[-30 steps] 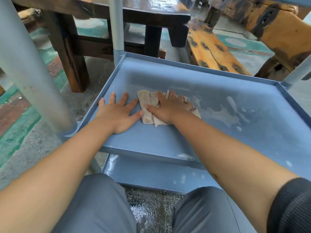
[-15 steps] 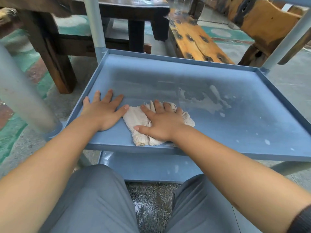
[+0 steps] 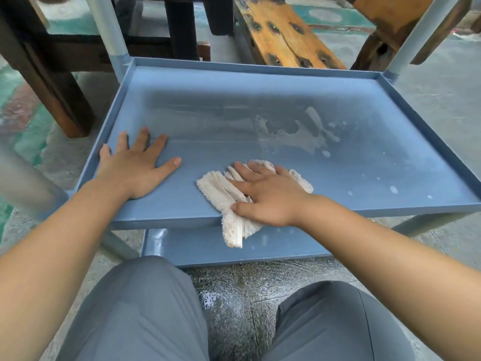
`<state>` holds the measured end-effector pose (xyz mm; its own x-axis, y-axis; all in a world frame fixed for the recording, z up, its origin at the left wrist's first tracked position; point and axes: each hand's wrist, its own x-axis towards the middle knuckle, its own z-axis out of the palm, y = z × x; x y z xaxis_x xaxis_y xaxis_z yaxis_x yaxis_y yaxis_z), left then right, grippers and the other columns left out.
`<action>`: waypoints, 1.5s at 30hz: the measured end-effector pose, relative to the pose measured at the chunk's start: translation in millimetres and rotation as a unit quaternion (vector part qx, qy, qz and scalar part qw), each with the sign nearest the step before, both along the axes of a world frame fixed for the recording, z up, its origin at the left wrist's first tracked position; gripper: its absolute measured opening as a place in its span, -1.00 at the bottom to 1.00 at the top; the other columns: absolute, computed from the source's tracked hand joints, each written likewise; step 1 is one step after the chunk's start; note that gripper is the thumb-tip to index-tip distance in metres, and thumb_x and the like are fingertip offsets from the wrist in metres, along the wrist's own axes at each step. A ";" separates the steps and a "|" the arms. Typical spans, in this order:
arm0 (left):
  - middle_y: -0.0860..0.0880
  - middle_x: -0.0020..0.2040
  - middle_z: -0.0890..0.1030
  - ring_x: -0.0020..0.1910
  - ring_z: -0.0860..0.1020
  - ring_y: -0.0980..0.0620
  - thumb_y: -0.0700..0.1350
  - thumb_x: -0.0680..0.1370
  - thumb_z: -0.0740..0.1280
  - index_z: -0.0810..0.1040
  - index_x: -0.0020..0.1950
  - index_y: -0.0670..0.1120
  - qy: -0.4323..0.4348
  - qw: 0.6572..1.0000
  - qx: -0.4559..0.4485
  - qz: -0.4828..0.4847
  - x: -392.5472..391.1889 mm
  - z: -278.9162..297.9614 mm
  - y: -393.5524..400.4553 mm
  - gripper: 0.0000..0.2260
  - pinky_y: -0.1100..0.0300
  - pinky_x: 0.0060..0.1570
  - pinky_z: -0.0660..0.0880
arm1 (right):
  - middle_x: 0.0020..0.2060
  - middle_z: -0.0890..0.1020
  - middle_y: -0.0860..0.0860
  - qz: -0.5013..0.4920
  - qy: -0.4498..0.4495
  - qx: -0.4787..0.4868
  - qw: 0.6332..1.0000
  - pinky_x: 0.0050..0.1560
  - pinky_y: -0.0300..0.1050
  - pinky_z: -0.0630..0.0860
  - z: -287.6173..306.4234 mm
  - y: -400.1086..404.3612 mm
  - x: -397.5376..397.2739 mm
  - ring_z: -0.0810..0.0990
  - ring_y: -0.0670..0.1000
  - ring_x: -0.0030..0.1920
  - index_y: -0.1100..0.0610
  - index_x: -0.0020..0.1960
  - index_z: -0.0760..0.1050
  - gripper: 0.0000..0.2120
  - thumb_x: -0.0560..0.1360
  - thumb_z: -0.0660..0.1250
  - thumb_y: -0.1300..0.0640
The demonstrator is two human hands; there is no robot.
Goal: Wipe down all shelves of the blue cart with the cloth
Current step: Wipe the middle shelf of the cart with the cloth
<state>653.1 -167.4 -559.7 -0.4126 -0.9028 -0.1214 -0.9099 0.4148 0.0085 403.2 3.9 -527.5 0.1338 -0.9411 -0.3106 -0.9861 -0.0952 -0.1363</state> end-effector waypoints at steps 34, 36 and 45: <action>0.07 0.59 -0.19 0.55 -0.16 -0.18 0.56 0.29 -0.36 -0.22 0.52 0.32 0.004 1.000 -0.003 -0.007 -3.1 -0.5 10.5 -0.19 -0.30 0.42 -0.11 | -0.26 0.57 0.00 -0.307 -0.072 -0.305 0.899 -0.24 -0.06 0.36 54.8 -192.4 -99.5 0.50 0.13 -0.21 -0.01 -0.26 0.42 -0.76 0.40 0.11 -0.13; 0.08 0.59 -0.21 0.55 -0.20 -0.16 0.55 0.30 -0.34 -0.23 0.51 0.32 0.010 1.000 -0.004 -0.003 -4.3 -0.5 10.2 -0.21 -0.29 0.42 -0.15 | -0.09 0.65 0.04 -0.317 -0.067 -0.293 0.900 -0.13 -0.01 0.41 37.8 -219.1 -97.2 0.52 0.13 -0.13 -0.05 -0.09 0.50 -0.65 0.45 0.07 -0.24; 0.13 0.58 -0.23 0.55 -0.22 -0.15 0.55 0.30 -0.27 -0.24 0.49 0.36 0.010 1.000 0.013 0.011 -3.9 4.9 7.5 -0.22 -0.27 0.42 -0.14 | 0.43 0.36 -0.01 -0.258 0.005 -0.129 0.958 0.32 0.43 0.15 -12.7 -259.7 -87.9 0.28 0.26 0.41 -0.43 0.36 0.07 -0.31 0.29 -0.17 -0.62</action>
<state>649.2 -159.8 -554.7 -0.3959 -0.9079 -0.1381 -0.9181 0.3947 0.0368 315.4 -255.8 -540.2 -0.3710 -0.9268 -0.0587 -0.9120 0.3755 -0.1650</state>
